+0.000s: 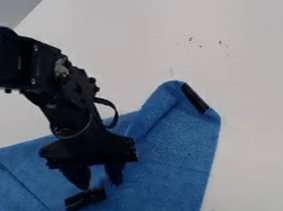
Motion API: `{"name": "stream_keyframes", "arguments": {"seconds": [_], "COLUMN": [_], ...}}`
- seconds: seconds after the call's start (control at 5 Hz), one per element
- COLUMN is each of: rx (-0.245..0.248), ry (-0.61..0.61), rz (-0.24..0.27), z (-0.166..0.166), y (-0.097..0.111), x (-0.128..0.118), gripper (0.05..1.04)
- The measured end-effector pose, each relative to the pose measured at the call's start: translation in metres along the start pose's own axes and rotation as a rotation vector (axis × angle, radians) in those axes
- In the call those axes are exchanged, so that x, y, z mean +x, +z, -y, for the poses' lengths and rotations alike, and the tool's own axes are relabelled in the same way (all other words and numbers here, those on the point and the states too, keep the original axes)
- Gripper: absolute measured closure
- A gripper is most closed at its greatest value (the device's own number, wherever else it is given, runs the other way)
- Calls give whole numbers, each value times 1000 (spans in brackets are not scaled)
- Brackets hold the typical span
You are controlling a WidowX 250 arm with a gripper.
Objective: Fold the cloth from top left to bottom right
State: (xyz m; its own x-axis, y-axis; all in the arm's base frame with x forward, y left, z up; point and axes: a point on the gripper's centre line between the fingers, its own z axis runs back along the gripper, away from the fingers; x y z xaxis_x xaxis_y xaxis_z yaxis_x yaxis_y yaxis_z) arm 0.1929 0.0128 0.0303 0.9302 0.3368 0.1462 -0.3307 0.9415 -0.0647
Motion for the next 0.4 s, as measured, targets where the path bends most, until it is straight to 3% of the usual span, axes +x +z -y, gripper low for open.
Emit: {"name": "stream_keyframes", "arguments": {"seconds": [0.2, 0.4], "rx": [24, 75], "ry": [-1, -36], "rz": [-7, -14], "z": [0, -1], "y": [2, 4], "x": [-3, -4], "gripper": [81, 77]}}
